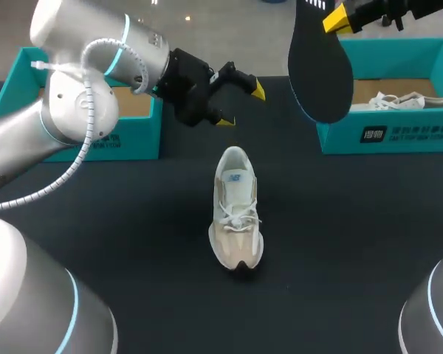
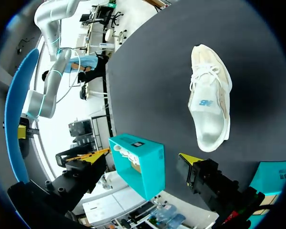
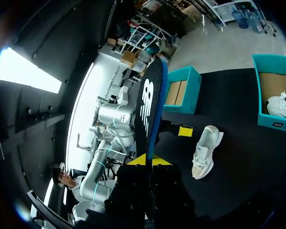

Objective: Take the shoe out of the shoebox, open the shoe tongue, remove and reinsert the insole, then place the shoe into the shoebox

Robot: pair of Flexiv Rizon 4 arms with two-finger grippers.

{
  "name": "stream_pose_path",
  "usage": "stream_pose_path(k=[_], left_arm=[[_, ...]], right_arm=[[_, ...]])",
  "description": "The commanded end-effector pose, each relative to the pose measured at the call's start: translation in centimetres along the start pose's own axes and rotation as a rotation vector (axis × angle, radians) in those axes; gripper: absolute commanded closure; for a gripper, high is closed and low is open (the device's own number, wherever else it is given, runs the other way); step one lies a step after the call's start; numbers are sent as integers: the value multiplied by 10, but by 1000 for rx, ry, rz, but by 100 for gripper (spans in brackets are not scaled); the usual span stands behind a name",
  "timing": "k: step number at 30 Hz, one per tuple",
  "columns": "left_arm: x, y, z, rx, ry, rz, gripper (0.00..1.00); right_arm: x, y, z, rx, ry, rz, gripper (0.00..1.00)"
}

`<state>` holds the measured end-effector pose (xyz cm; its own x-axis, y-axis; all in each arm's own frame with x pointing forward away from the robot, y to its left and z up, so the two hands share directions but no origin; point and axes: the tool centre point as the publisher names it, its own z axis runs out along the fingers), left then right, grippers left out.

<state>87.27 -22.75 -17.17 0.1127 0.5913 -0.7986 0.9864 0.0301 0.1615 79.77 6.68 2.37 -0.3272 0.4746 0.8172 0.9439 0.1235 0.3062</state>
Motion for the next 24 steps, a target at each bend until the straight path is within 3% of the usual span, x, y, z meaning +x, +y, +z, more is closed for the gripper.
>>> stream_pose_path(k=[1, 4, 11, 14, 17, 24], left_arm=[[2, -1, 1, -2, -9, 3, 0], [-2, -1, -1, -29, -37, 17, 0], [-25, 6, -19, -177, -199, 30, 0], [-35, 7, -27, -205, -250, 50, 0], [-43, 7, -37, -220, -323, 60, 0], [-56, 9, -55, -148, -487, 51, 0]], right_arm=[[0, 2, 1, 4, -4, 2, 100], [0, 2, 1, 4, -4, 2, 100], [-16, 28, -9, -100, 16, 102, 100], [-22, 36, -10, -104, 14, 112, 100], [-30, 41, -8, -102, 14, 130, 100], [-45, 42, 6, -44, 32, 212, 100]])
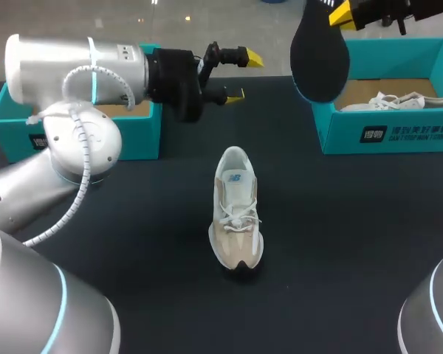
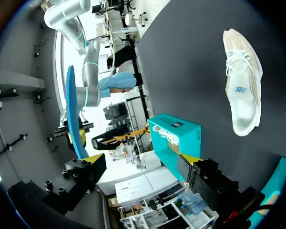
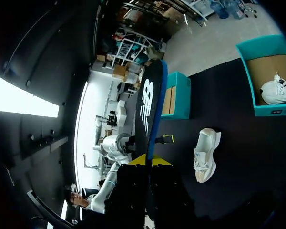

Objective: Take the shoe out of the shoebox, open the shoe tongue, remove and reinsert the insole, then place the shoe into the shoebox

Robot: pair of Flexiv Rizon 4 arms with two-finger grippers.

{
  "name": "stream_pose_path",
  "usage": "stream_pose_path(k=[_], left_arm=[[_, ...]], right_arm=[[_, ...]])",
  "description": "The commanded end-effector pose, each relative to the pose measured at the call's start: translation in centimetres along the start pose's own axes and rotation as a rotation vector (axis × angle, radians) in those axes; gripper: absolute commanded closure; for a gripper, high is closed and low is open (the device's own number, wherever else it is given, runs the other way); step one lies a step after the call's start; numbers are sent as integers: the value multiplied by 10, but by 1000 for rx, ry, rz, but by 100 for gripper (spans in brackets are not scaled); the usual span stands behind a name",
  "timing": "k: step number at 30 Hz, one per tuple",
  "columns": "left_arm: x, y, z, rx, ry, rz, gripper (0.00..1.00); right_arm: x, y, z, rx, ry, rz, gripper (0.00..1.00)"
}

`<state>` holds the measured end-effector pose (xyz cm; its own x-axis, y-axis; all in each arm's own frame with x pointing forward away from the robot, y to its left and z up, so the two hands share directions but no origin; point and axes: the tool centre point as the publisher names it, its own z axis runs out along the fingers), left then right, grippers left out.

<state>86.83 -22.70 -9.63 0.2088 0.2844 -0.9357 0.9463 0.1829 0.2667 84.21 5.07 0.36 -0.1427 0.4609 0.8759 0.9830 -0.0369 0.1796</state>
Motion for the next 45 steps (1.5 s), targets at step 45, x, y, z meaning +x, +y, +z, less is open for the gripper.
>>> stream_pose_path(k=[45], left_arm=[[-36, -5, 12, 140, -347, -107, 36]], right_arm=[[-23, 5, 93, 96, 54, 95, 100]])
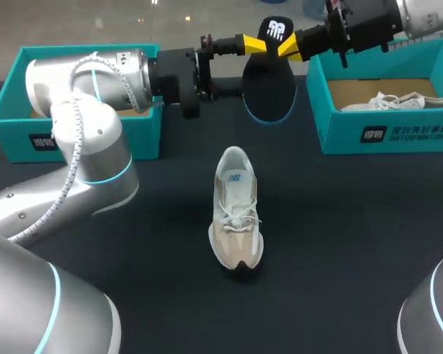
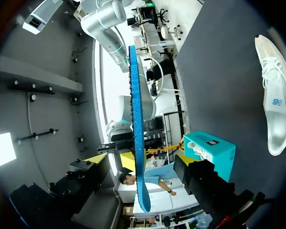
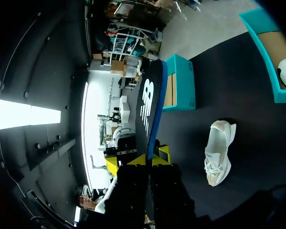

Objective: Take the shoe out of the shoebox, open the shoe tongue, remove and reinsert the insole, then place the shoe into the shoebox

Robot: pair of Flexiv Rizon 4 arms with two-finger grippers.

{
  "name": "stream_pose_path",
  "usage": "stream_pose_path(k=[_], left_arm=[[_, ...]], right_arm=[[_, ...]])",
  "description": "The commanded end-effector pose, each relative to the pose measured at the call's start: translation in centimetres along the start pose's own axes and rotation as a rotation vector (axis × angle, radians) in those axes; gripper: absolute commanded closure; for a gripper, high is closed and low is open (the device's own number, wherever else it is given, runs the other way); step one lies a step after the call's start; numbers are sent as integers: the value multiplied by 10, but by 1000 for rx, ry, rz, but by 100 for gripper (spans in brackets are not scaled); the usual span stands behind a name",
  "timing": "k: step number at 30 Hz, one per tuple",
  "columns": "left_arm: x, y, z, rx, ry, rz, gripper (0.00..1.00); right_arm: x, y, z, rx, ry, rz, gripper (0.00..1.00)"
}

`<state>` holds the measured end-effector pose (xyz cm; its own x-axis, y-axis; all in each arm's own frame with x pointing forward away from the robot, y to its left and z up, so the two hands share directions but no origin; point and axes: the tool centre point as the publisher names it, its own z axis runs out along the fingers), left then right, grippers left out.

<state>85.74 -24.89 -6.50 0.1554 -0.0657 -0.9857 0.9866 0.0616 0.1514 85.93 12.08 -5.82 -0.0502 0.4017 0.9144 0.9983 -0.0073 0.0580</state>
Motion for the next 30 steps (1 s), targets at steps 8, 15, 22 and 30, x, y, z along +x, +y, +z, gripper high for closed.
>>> stream_pose_path(k=[8, 15, 22, 30], left_arm=[[4, 1, 2, 18, -1, -7, 63], [7, 0, 7, 37, -4, -16, 73], [9, -3, 10, 56, -2, -21, 100], [11, -2, 7, 48, -13, -31, 100]], right_arm=[[2, 2, 6, 43, -14, -12, 100], [2, 1, 7, 41, -16, -5, 100], [0, 1, 4, 41, -14, 4, 100], [-1, -2, -5, 14, 33, 0, 0]])
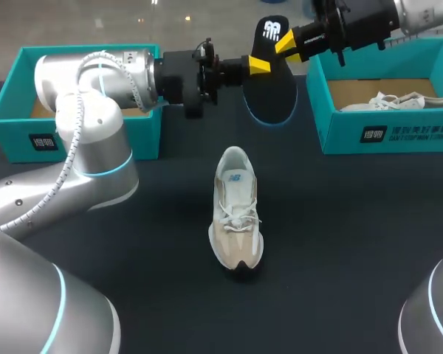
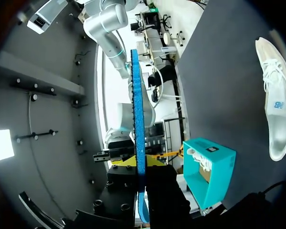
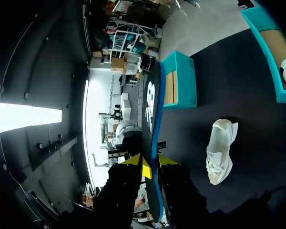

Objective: Take the shoe out of the shoebox, open the shoe tongue, remove and reinsert the insole, then place the shoe into the shoebox

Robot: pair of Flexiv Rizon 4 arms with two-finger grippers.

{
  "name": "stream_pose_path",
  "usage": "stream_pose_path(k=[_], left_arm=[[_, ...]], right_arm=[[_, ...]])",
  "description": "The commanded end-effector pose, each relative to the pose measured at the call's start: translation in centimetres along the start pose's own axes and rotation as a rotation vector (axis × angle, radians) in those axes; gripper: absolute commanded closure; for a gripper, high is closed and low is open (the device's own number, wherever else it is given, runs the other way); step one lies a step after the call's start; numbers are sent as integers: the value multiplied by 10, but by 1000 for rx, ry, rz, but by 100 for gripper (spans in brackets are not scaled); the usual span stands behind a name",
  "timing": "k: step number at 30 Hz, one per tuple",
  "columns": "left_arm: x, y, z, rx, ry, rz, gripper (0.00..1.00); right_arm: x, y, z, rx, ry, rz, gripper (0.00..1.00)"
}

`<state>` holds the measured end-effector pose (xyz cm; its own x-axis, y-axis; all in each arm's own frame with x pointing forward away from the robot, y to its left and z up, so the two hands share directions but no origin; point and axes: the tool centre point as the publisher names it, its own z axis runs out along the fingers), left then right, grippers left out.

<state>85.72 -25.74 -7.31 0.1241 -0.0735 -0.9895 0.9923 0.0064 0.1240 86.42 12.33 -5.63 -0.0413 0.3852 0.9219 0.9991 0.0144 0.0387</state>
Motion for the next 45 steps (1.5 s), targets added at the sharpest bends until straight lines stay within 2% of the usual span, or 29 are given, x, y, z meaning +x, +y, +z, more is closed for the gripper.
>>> stream_pose_path(k=[1, 12, 18, 22, 39, 45], left_arm=[[3, 0, -3, -9, -7, 0, 100], [2, 9, -21, -41, -12, -10, 100], [0, 10, -27, -49, -26, -12, 100], [0, 10, -28, -50, -25, -13, 100], [5, 13, -36, -46, 8, -33, 100], [3, 16, -42, -53, 5, -36, 100]], right_arm=[[-5, -9, -9, -15, 17, -11, 0], [-15, -27, -40, -44, 56, -63, 0], [-28, -37, -63, -102, 94, -65, 0], [-33, -41, -76, -134, 60, -56, 0], [-33, -41, -76, -134, 60, -56, 0], [-47, -41, -91, -148, 75, -50, 0]])
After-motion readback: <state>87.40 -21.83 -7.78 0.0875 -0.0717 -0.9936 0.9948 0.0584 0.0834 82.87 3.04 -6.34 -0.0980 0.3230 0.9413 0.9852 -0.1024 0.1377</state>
